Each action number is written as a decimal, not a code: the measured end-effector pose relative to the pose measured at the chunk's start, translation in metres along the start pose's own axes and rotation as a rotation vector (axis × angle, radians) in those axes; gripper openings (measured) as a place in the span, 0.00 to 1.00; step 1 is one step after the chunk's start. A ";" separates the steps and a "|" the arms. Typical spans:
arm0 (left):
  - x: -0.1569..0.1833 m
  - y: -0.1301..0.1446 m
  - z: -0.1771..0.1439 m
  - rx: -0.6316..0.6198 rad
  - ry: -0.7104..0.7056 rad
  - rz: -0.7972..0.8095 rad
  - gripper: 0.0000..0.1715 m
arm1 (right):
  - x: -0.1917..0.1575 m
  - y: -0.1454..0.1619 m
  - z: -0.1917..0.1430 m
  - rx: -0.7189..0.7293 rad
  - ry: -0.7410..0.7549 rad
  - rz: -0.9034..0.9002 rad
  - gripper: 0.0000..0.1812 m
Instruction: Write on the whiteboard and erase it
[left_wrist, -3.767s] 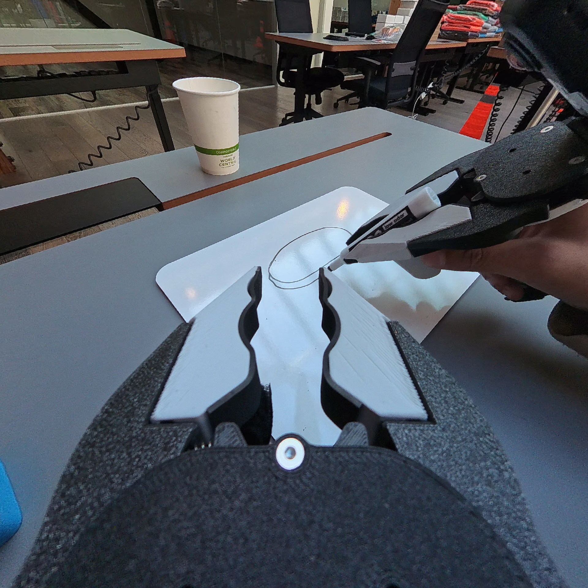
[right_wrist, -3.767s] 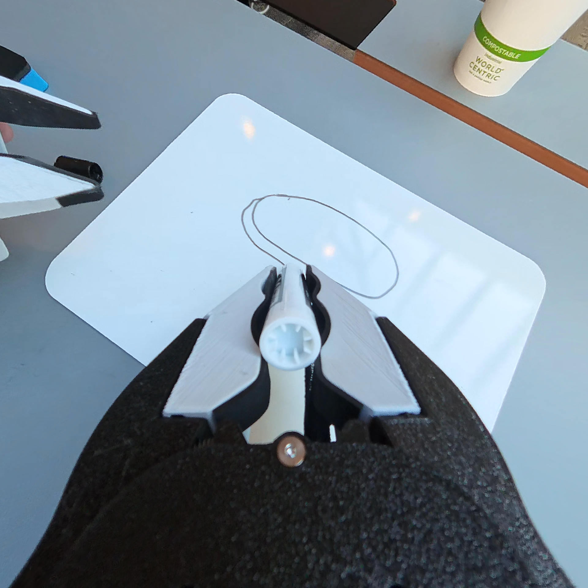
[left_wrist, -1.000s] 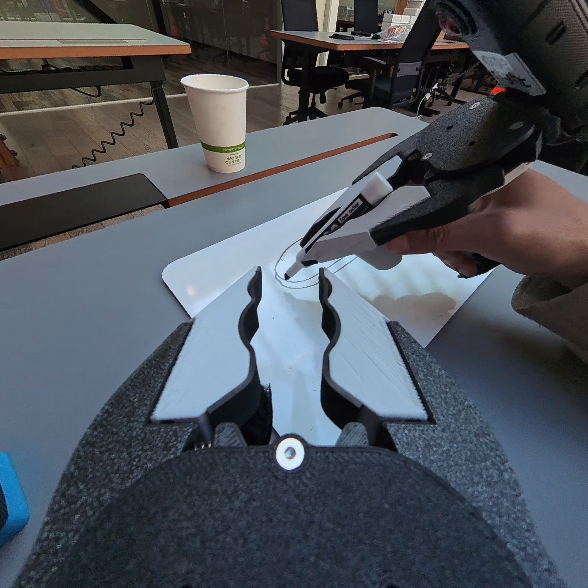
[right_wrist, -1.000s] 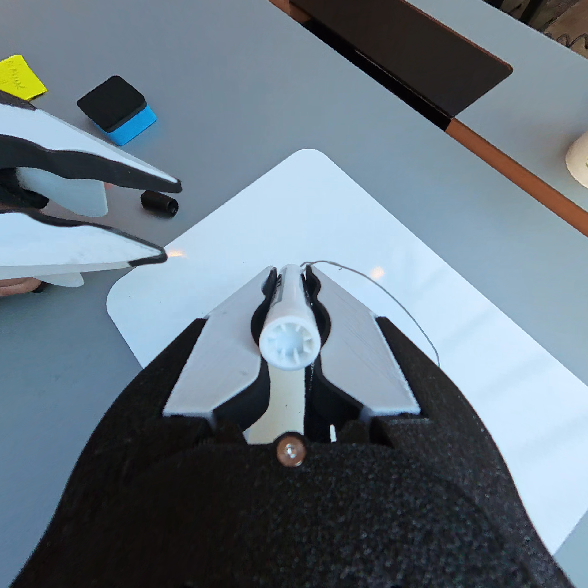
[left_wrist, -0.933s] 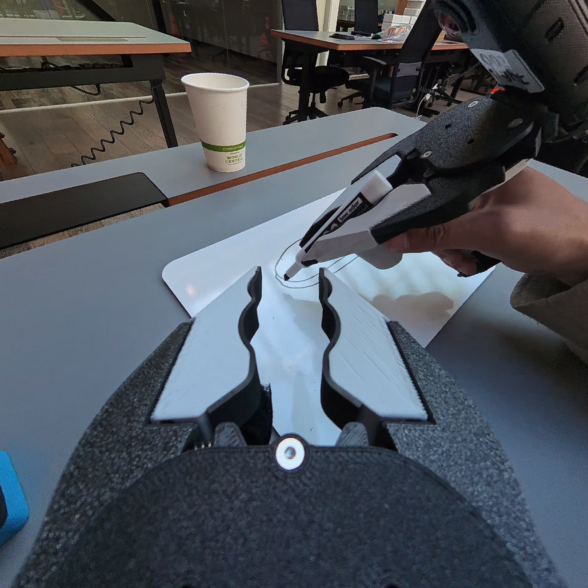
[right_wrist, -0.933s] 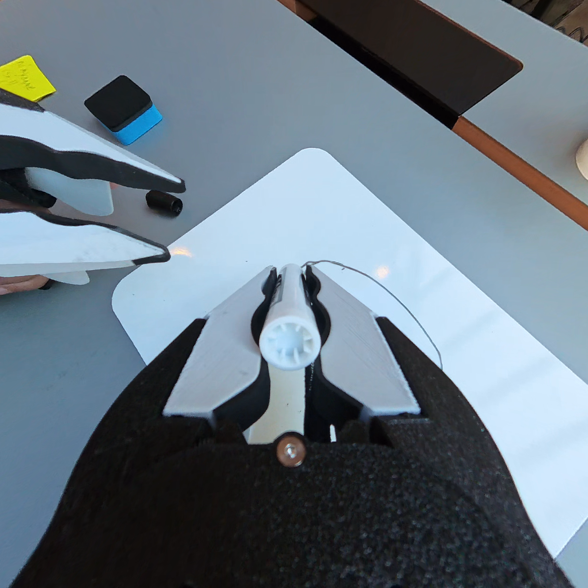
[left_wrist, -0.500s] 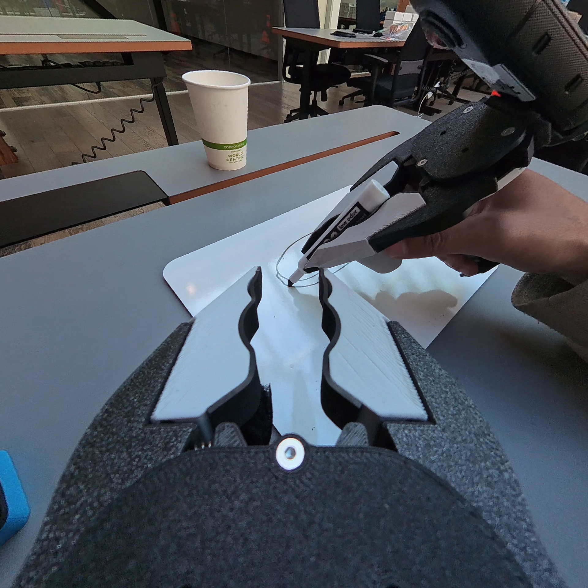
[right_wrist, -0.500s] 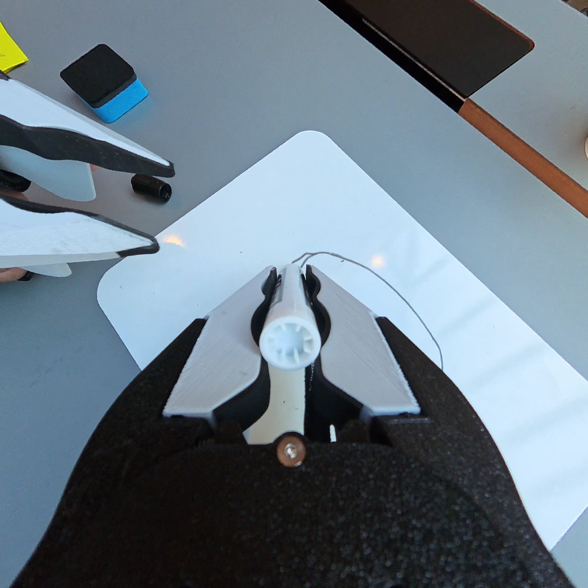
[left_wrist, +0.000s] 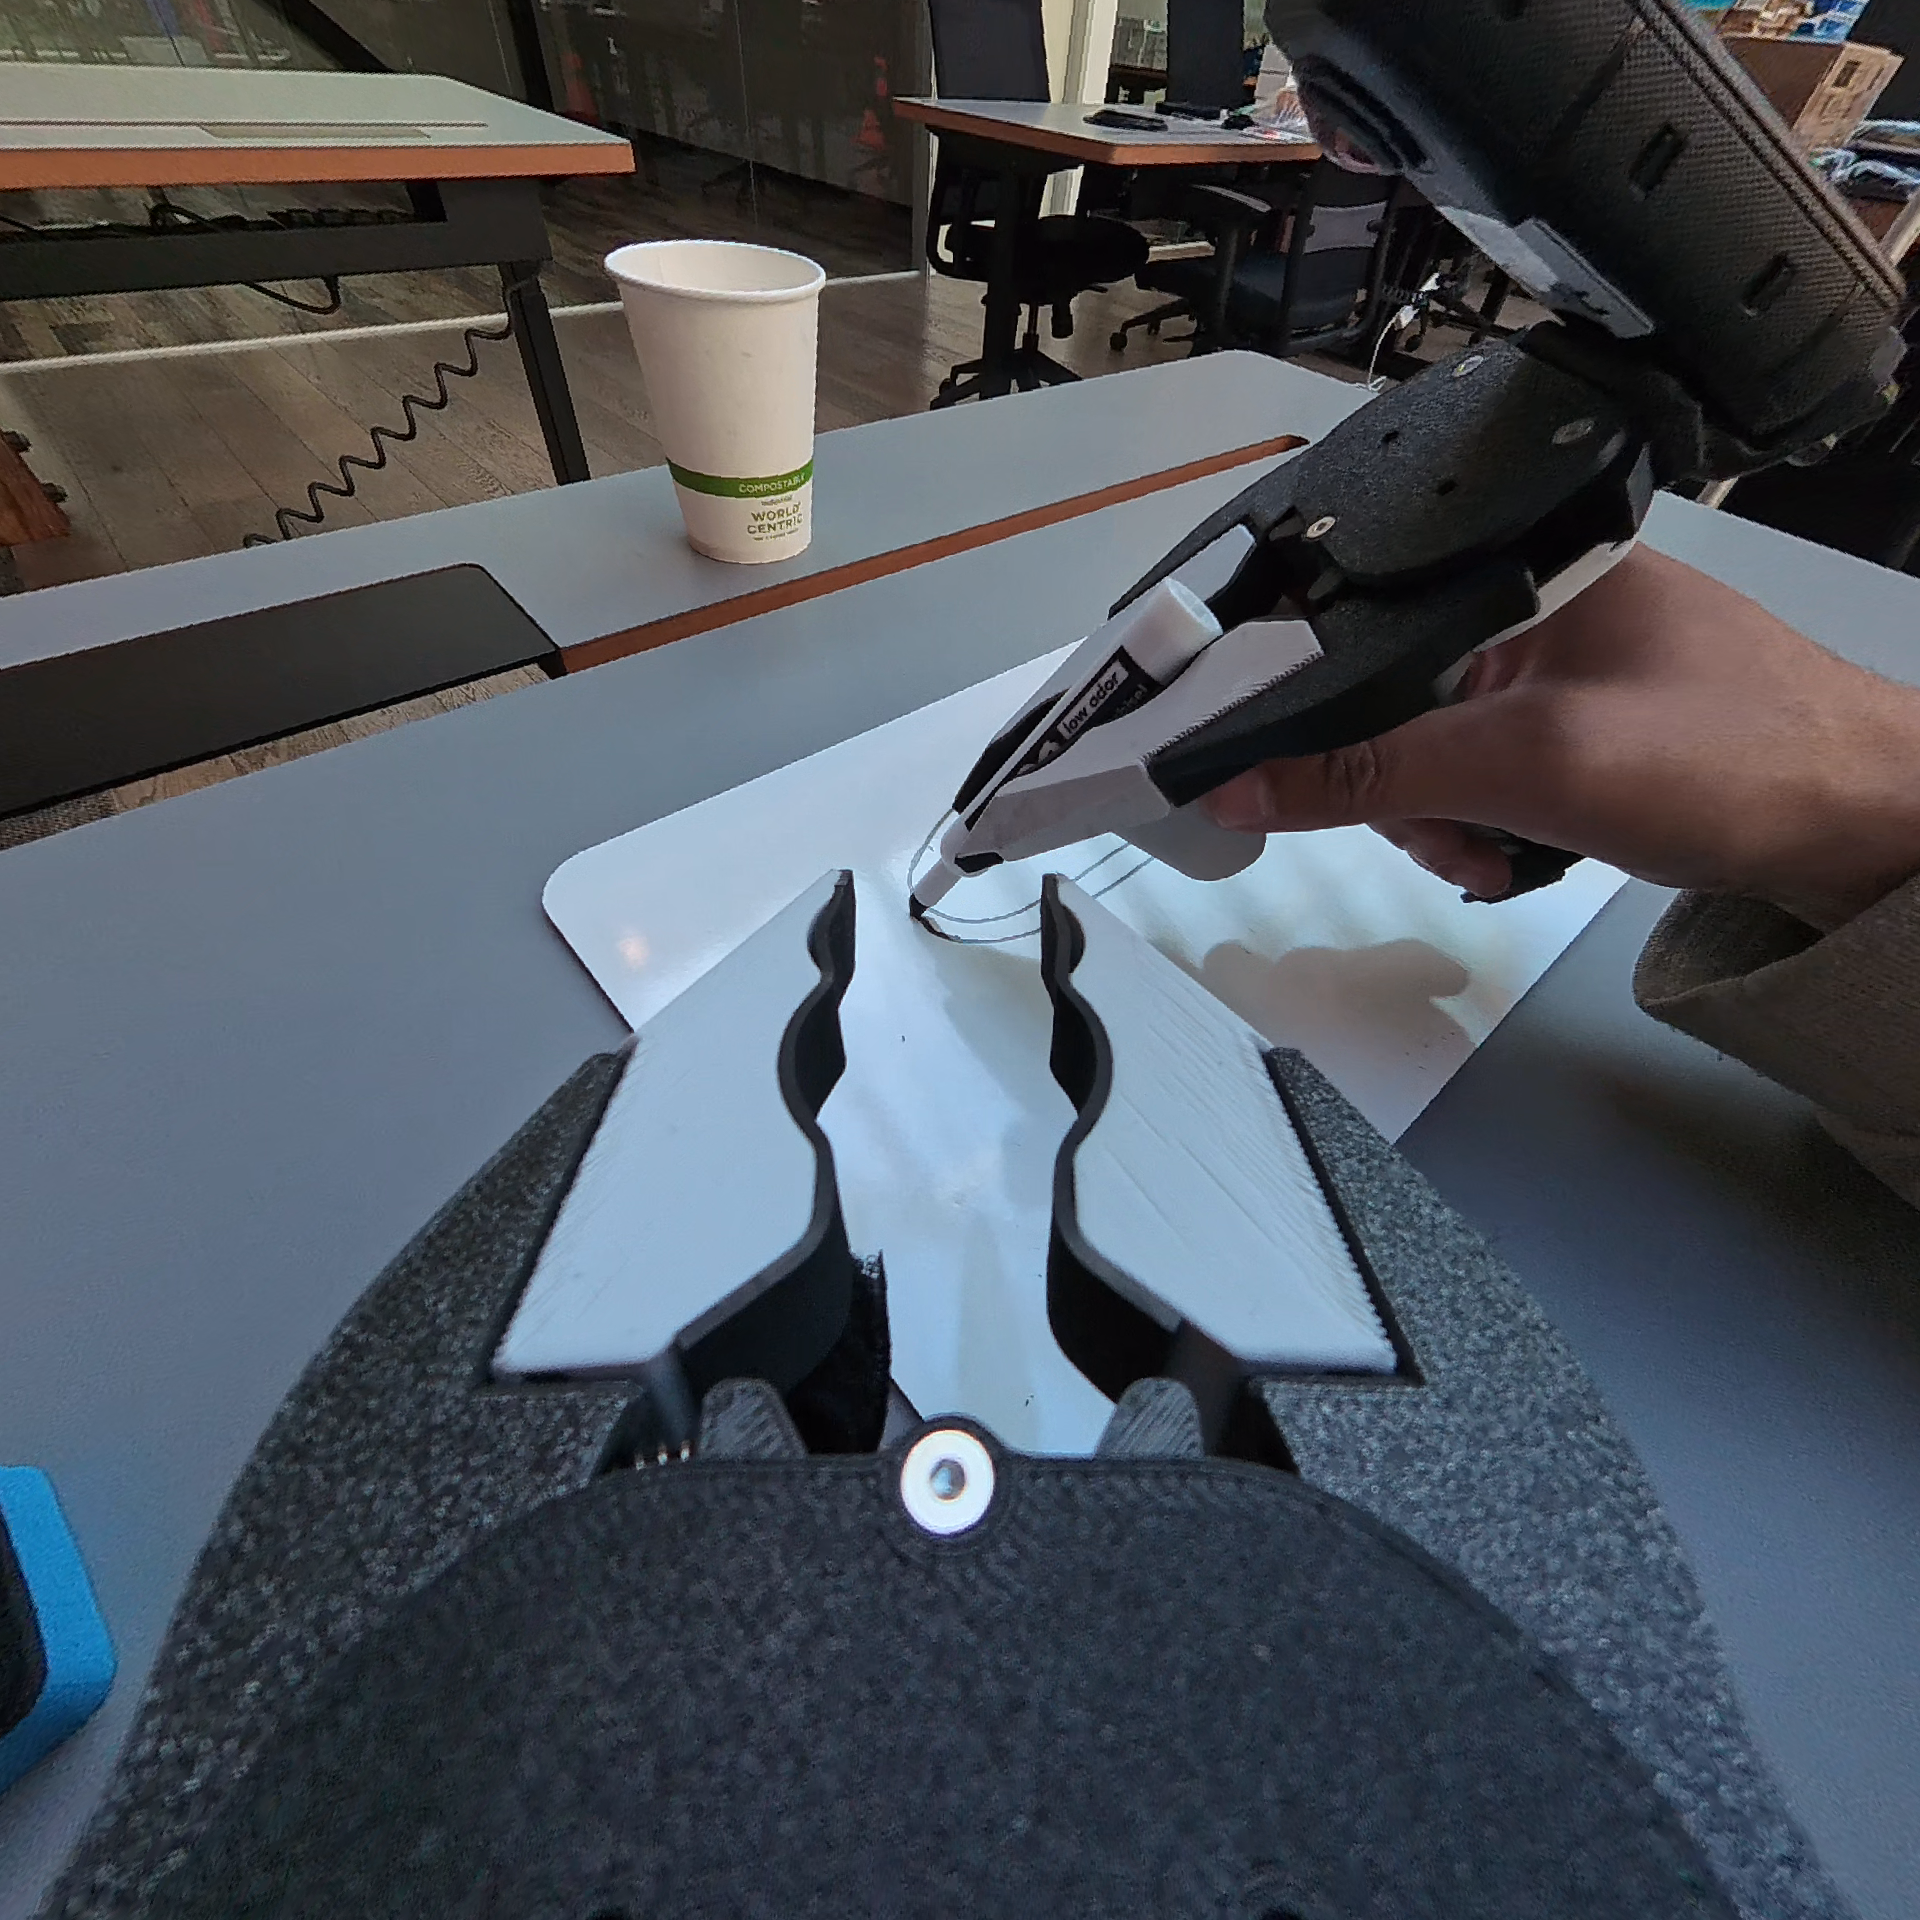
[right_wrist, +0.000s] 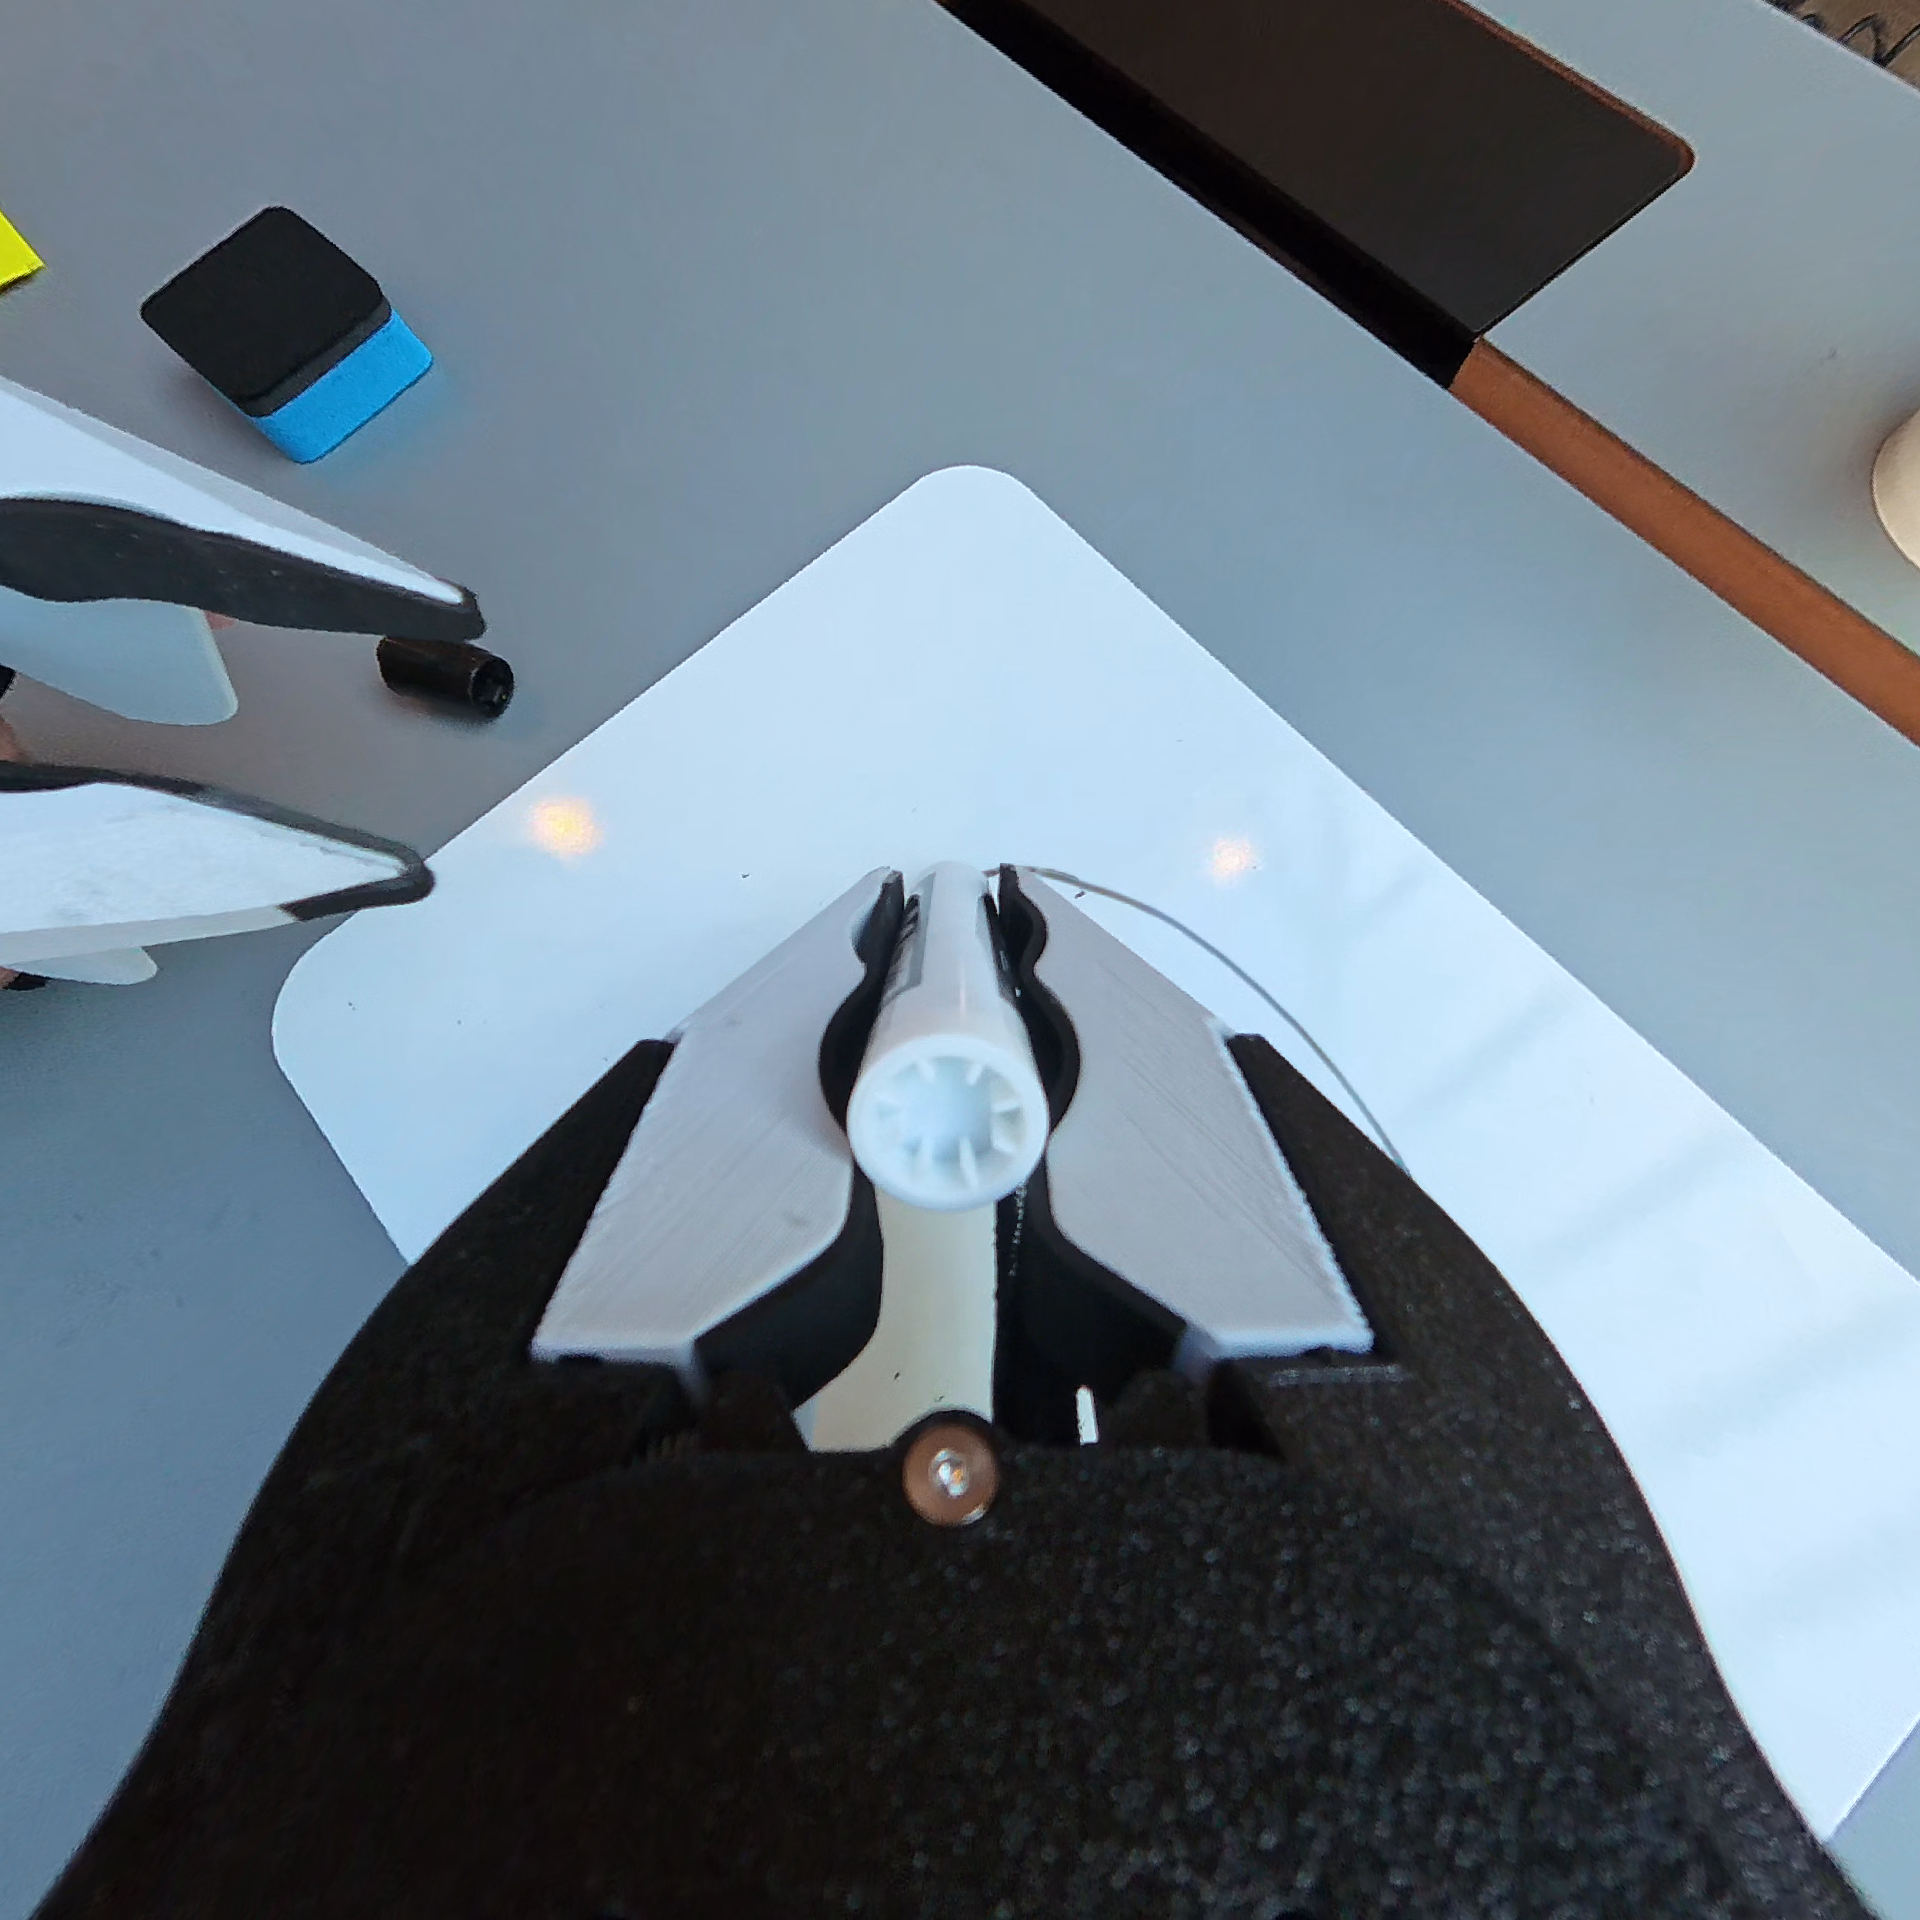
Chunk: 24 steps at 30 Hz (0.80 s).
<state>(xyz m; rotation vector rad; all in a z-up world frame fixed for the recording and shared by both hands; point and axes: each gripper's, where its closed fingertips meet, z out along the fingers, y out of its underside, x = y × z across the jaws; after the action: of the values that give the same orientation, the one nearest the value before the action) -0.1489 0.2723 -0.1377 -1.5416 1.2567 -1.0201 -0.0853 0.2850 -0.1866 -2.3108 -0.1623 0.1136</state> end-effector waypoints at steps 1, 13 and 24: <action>0.000 0.000 0.000 -0.001 -0.001 0.000 0.21 | 0.001 0.000 0.000 0.001 0.001 0.004 0.10; -0.001 0.000 0.001 0.001 -0.003 0.000 0.21 | 0.017 -0.001 0.001 0.007 0.026 0.024 0.10; -0.002 0.001 0.003 -0.008 -0.003 -0.004 0.21 | 0.030 -0.016 -0.032 0.120 0.042 0.071 0.10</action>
<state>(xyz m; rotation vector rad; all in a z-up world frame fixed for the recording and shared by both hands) -0.1466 0.2741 -0.1396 -1.5521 1.2569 -1.0161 -0.0525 0.2769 -0.1544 -2.1983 -0.0505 0.1079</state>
